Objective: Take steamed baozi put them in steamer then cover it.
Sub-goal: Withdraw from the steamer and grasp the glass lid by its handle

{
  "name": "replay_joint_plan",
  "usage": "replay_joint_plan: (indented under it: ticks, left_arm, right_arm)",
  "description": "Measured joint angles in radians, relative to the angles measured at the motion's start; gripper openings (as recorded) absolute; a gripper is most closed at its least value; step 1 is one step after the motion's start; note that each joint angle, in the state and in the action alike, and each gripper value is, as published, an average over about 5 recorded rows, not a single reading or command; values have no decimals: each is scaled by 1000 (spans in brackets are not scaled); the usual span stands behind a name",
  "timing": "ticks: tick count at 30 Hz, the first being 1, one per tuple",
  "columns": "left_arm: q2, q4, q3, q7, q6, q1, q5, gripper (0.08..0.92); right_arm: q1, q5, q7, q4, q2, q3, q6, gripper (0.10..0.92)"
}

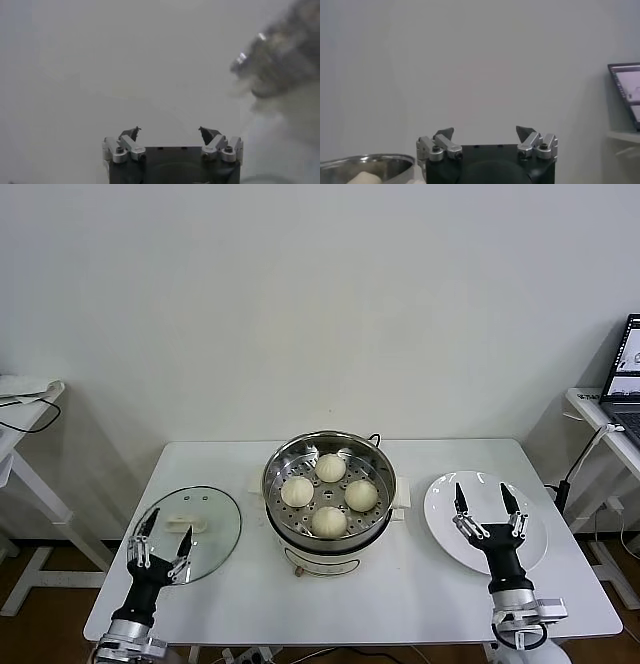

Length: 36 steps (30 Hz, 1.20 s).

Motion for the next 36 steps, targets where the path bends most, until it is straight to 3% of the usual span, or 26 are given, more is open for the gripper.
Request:
replay_joint_plan:
  ticks: [12,36]
  left_arm:
    - [28,181,-29,-123,-20,-84,364,823]
    - [44,370,-14,-163,36,-256,543,823]
  right_arm:
    - [-6,-32,11,-15,54,-5,23,823]
    - [10,-67,14,-59,84,-16,43,823]
